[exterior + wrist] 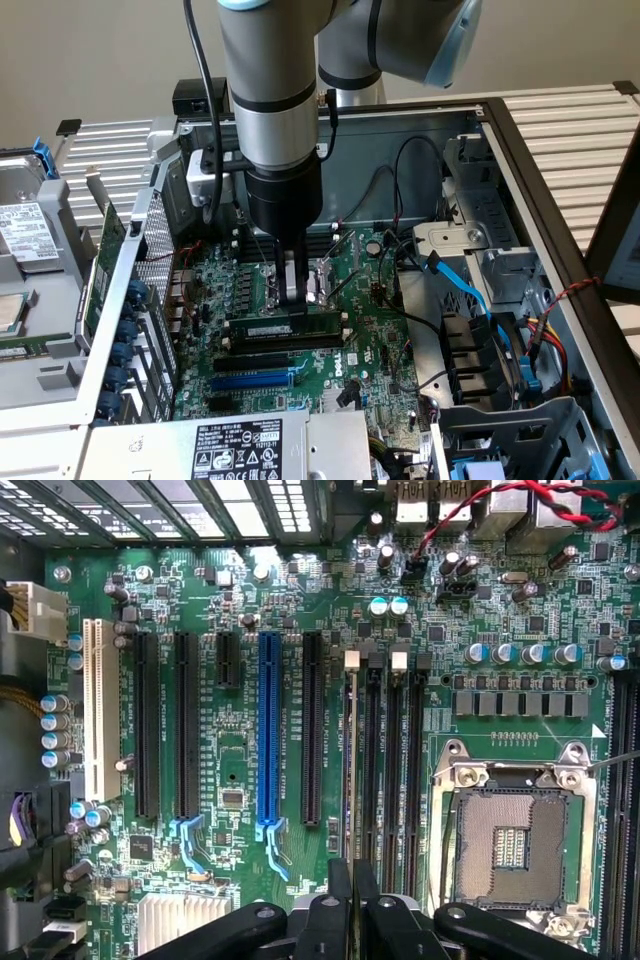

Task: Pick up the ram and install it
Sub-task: 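Insert the ram into the slot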

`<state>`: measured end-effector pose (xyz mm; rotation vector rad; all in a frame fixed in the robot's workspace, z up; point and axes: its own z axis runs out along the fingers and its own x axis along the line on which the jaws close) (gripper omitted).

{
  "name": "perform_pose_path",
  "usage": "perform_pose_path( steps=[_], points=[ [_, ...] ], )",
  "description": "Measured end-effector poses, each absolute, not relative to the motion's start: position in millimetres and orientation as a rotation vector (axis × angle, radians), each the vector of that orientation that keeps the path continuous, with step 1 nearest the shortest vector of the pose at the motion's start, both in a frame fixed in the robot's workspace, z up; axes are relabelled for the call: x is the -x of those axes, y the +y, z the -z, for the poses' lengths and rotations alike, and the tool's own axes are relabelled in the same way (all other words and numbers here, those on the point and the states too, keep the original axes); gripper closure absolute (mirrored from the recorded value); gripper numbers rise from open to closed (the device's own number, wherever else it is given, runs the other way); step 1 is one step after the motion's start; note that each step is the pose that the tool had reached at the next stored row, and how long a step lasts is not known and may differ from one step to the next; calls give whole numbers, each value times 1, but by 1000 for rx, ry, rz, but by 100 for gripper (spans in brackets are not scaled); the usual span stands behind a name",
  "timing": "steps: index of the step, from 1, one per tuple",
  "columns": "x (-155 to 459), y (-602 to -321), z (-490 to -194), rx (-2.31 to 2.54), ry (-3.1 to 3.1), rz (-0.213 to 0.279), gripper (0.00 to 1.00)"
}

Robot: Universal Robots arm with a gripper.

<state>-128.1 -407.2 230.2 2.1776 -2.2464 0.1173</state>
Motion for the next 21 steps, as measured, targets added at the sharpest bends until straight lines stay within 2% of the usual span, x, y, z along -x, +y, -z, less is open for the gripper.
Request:
perform_pose_path(
  steps=[21],
  points=[
    [128, -407, -230, -2168, -2253, -120, 87]
  ],
)
